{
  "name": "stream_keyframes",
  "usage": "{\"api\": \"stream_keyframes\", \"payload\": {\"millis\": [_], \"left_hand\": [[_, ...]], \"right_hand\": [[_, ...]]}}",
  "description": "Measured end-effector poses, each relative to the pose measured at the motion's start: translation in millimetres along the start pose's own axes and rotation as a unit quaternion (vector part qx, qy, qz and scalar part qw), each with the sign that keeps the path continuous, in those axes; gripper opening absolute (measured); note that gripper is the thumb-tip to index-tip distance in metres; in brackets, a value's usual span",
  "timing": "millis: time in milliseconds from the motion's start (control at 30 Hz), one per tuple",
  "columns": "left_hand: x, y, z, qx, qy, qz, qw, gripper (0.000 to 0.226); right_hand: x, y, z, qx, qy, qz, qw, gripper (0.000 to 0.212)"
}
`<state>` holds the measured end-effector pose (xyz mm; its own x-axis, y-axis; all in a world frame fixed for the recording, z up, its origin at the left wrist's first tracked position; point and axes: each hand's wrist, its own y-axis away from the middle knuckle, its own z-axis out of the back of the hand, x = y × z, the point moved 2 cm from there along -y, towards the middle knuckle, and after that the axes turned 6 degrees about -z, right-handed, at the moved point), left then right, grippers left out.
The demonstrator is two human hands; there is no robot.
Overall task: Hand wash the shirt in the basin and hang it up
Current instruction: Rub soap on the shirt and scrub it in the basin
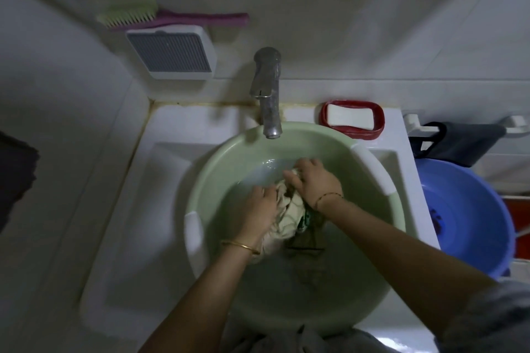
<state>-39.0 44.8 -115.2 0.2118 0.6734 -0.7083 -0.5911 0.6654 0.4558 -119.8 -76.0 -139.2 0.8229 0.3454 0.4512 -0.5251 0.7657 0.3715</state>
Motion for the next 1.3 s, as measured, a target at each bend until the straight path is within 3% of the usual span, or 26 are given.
{"api": "stream_keyframes", "payload": {"millis": [67, 100, 167, 267, 333, 467, 567, 633, 700, 800, 867, 967, 1000, 1067, 1133, 1200, 1300], "left_hand": [[14, -4, 1, 0.018, -0.272, -0.056, 0.960, 0.044], [19, -4, 3, 0.036, -0.353, -0.037, 0.934, 0.049], [20, -4, -2, 0.031, -0.485, -0.035, 0.873, 0.059], [19, -10, -23, 0.057, -0.551, -0.183, 0.812, 0.067], [32, -20, -30, 0.099, -0.532, -0.194, 0.818, 0.069], [46, -20, -35, 0.124, -0.560, -0.036, 0.818, 0.072], [38, -22, -35, 0.110, -0.566, 0.018, 0.817, 0.075], [34, -28, -23, 0.076, -0.540, 0.005, 0.838, 0.080], [34, -38, -8, 0.059, -0.491, -0.028, 0.869, 0.079], [32, -44, 5, 0.056, -0.410, -0.070, 0.908, 0.060], [28, -41, 2, 0.072, -0.374, -0.106, 0.919, 0.048], [26, -41, 5, 0.115, -0.286, -0.094, 0.947, 0.038], [27, -45, 10, 0.106, -0.247, -0.079, 0.960, 0.039], [27, -51, 21, 0.045, -0.177, -0.083, 0.980, 0.041], [24, -47, 24, -0.042, -0.150, -0.141, 0.978, 0.041], [25, -39, 14, -0.086, -0.226, -0.199, 0.950, 0.058], [41, -28, -9, 0.009, -0.420, -0.159, 0.893, 0.068]], "right_hand": [[-20, 0, -10, 0.026, -0.014, -0.043, 0.999, 0.052], [-28, 2, -17, 0.029, 0.004, -0.053, 0.998, 0.055], [-32, 10, -31, 0.043, 0.089, -0.062, 0.993, 0.059], [-25, 23, -56, 0.083, 0.249, 0.021, 0.965, 0.060], [-27, 25, -59, 0.095, 0.278, 0.083, 0.952, 0.060], [-37, 17, -45, 0.052, 0.291, 0.001, 0.955, 0.063], [-35, 21, -51, 0.106, 0.288, 0.091, 0.947, 0.066], [-38, 20, -43, 0.116, 0.258, 0.102, 0.954, 0.071], [-44, 15, -37, 0.086, 0.223, 0.036, 0.970, 0.077], [-35, 15, -44, 0.069, 0.143, -0.033, 0.987, 0.082], [-23, 15, -45, 0.122, 0.076, 0.004, 0.990, 0.068], [-13, 6, -24, 0.221, -0.032, -0.022, 0.975, 0.025], [-14, 2, -17, 0.249, -0.109, -0.096, 0.958, 0.025], [-21, -4, -8, 0.228, -0.171, -0.154, 0.946, 0.032], [-31, -9, -7, 0.134, -0.152, -0.145, 0.968, 0.034], [-35, -1, -15, 0.047, 0.026, -0.091, 0.994, 0.034], [-29, 17, -47, 0.014, 0.179, -0.013, 0.984, 0.058]]}}
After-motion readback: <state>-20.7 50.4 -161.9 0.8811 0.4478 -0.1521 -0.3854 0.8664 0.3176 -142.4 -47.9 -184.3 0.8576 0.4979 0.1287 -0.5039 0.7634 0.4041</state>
